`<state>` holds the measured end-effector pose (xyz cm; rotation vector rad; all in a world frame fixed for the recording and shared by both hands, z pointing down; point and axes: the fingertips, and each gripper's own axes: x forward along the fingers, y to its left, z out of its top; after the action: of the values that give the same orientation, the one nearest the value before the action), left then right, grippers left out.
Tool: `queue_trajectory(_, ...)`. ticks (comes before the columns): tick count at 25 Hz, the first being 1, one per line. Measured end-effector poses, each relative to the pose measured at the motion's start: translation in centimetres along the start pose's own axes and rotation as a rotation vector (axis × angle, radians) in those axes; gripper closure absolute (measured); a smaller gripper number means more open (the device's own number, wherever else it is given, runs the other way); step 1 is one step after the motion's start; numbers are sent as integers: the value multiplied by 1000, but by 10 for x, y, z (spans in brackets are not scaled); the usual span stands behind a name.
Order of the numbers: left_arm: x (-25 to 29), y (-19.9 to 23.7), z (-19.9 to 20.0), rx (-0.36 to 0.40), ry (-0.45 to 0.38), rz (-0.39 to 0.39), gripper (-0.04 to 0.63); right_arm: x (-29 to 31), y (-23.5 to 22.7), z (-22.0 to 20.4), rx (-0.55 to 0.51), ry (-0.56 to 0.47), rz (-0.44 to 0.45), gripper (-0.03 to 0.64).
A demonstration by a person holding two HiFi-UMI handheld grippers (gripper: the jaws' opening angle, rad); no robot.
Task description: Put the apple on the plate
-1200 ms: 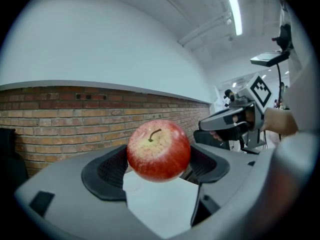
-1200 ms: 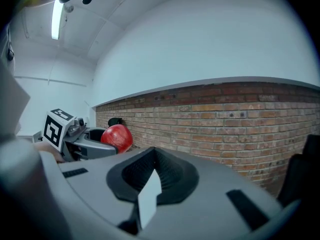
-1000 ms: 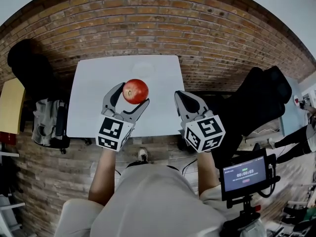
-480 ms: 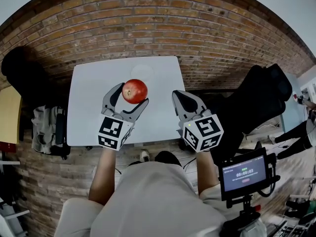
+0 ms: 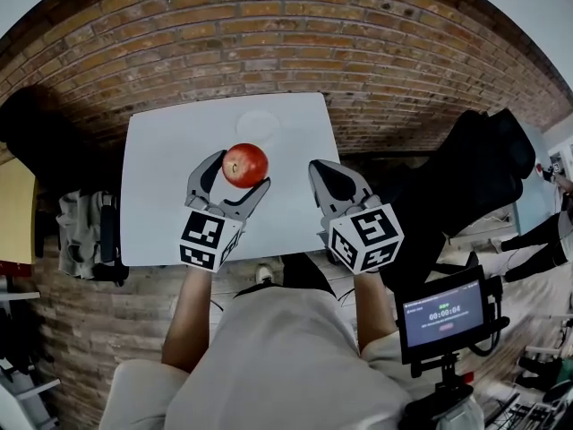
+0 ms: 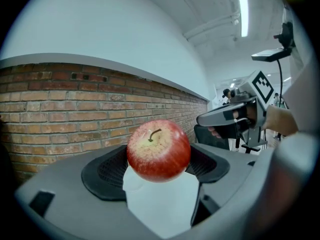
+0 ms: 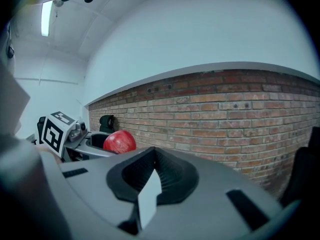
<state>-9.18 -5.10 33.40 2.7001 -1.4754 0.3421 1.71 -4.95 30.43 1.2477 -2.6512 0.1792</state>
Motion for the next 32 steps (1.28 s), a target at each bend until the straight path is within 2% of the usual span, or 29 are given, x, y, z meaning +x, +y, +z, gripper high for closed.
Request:
queue_trajectory(6,1,14,-4,1,27,17,209,17,-2,4,19,0,9,614)
queue_trajectory(26,119,80,-53,-87,157,2,209,128,-76,-28,60,123,39,614)
queue_trajectory(32,150,92,-77,-85,216,-1,209,153,-96,-42,84,154,36,614)
